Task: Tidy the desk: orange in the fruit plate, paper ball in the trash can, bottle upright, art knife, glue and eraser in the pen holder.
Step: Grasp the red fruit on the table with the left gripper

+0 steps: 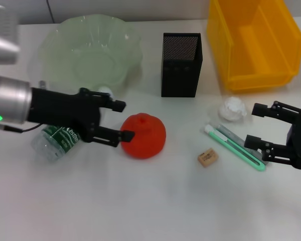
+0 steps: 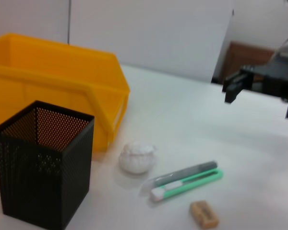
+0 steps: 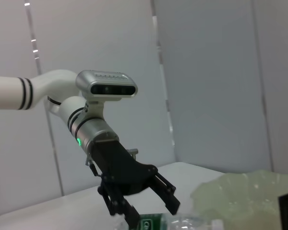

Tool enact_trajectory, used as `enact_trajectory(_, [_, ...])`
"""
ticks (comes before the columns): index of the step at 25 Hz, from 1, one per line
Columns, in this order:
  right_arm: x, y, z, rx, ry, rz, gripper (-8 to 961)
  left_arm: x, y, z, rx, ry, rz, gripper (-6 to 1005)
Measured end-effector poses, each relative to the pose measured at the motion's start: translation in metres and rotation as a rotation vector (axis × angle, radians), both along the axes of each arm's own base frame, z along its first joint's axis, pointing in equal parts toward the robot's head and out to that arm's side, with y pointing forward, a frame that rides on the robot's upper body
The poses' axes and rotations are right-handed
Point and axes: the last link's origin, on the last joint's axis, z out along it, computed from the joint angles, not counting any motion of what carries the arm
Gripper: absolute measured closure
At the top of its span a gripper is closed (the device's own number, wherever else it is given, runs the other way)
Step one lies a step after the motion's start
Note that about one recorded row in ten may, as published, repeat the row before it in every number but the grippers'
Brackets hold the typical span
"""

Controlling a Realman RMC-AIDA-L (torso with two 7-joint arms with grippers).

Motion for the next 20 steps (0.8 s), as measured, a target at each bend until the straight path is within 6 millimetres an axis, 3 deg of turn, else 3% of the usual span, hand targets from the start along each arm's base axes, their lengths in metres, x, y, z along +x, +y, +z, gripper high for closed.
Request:
enact_trajectory(4, [0.008,-0.007,-0.002,0.013,0.010,-0.042,168,0.013,0.014,-0.019,0.006,0.102,-0.030,227])
enact_trajectory(6, [0.010,-0.010,-0.004,0.015,0.015,-0.053,168,0.013,0.014,-0.019,0.006,0.102,-0.030,229])
enact_trajectory(8, [0.012,-0.012,-0.007,0.015,0.019,-0.062,168,0.020,0.023,-0.041,0.035,0.193,-0.071,230])
enact_trajectory(12, [0.015,-0.015,-0.010,0.015,0.022,-0.085,168,0.021,0.022,-0.049,0.039,0.218,-0.093,234])
enact_trajectory(14, [0.015,-0.017,-0.012,0.016,0.023,-0.094,168,0.019,0.019,-0.061,0.038,0.273,-0.147,236])
enact_trajectory(20, [0.017,-0.018,-0.014,0.018,0.021,-0.105,168,0.020,0.019,-0.064,0.057,0.252,-0.147,352])
